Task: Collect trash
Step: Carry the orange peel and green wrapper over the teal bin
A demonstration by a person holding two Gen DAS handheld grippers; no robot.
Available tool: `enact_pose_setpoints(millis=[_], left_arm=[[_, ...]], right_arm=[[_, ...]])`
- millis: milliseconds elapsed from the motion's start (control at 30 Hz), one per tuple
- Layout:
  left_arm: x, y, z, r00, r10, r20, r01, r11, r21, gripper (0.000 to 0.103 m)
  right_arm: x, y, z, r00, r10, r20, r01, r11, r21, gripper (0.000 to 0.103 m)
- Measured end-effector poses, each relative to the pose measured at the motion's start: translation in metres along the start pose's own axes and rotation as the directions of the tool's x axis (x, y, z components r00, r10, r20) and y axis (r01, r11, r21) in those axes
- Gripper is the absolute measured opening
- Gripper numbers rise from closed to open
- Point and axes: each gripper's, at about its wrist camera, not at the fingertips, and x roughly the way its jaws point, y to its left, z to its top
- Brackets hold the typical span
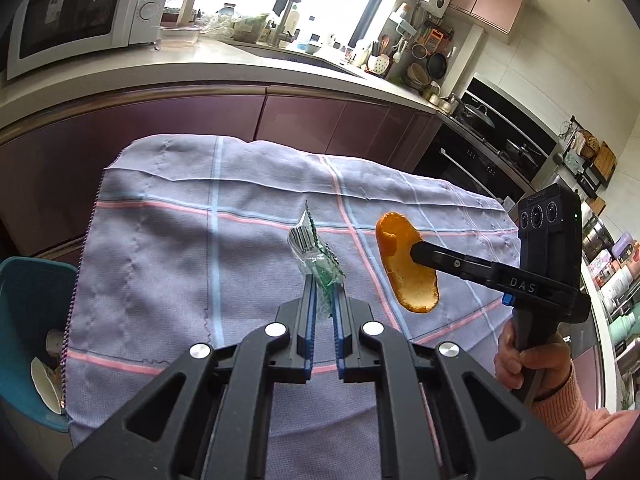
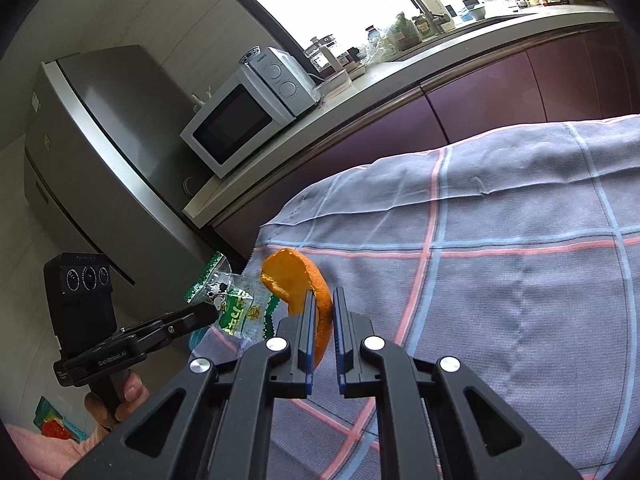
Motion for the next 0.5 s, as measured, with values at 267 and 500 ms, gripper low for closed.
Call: enact_pose_setpoints(millis=[267, 500], left_arm=[[-0.026, 0.023, -0.011, 0.998, 0.052, 0.023, -0.051, 0.998, -0.031, 0.008], [-0.049, 0.034, -0.018, 0.995, 0.085, 0.045, -0.083, 0.996, -0.042, 0.008]], right_arm=[[0.019, 0.027, -0.006, 0.998, 0.049, -0.027, -0.049, 0.999, -0.018, 0.007], [0.033, 0.045, -0.011, 0.996, 0.075, -0.050, -0.077, 0.996, -0.033, 0.007]])
